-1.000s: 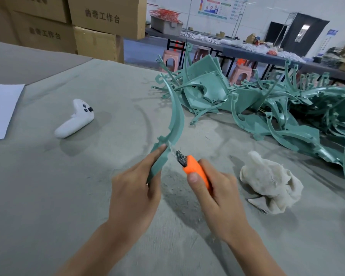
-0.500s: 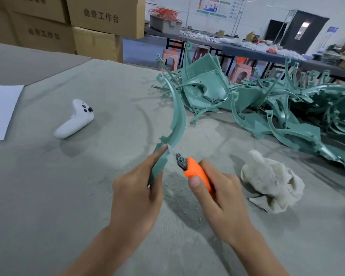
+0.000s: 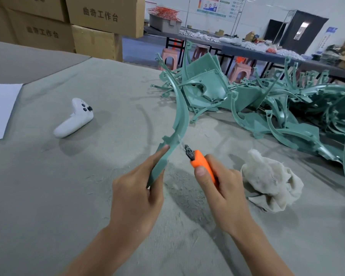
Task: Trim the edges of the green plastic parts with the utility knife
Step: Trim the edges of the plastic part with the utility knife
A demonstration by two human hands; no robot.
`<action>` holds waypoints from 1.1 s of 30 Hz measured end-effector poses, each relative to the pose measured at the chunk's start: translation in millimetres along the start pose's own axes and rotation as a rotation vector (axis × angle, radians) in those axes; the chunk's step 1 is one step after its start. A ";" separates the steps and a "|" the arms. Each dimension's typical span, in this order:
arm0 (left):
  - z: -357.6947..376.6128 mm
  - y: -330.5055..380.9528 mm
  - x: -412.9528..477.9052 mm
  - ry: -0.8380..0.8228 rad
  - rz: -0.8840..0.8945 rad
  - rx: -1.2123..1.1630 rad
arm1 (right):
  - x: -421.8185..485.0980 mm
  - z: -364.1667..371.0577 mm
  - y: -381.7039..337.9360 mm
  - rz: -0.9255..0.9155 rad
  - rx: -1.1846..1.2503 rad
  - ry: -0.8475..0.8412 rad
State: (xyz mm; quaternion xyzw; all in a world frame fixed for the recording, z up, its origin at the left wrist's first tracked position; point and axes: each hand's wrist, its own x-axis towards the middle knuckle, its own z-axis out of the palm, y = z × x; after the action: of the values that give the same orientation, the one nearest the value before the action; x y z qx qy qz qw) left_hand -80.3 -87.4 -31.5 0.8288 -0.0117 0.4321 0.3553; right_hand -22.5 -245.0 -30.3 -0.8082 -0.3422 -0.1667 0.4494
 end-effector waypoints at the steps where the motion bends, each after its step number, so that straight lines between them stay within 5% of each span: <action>1: -0.3 0.5 -0.5 0.001 0.012 0.000 | 1.5 -1.0 2.4 0.023 0.000 0.013; 33: -10.9 13.2 4.5 -0.115 0.099 -0.199 | 43.5 -55.0 71.7 0.259 0.100 0.132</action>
State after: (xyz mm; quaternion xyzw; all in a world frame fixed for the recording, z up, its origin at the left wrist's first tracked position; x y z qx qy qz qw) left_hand -89.4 -89.4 -16.5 0.8113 -0.1158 0.3975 0.4128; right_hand 61.0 -299.6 -19.4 -0.8093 -0.2127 -0.1430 0.5286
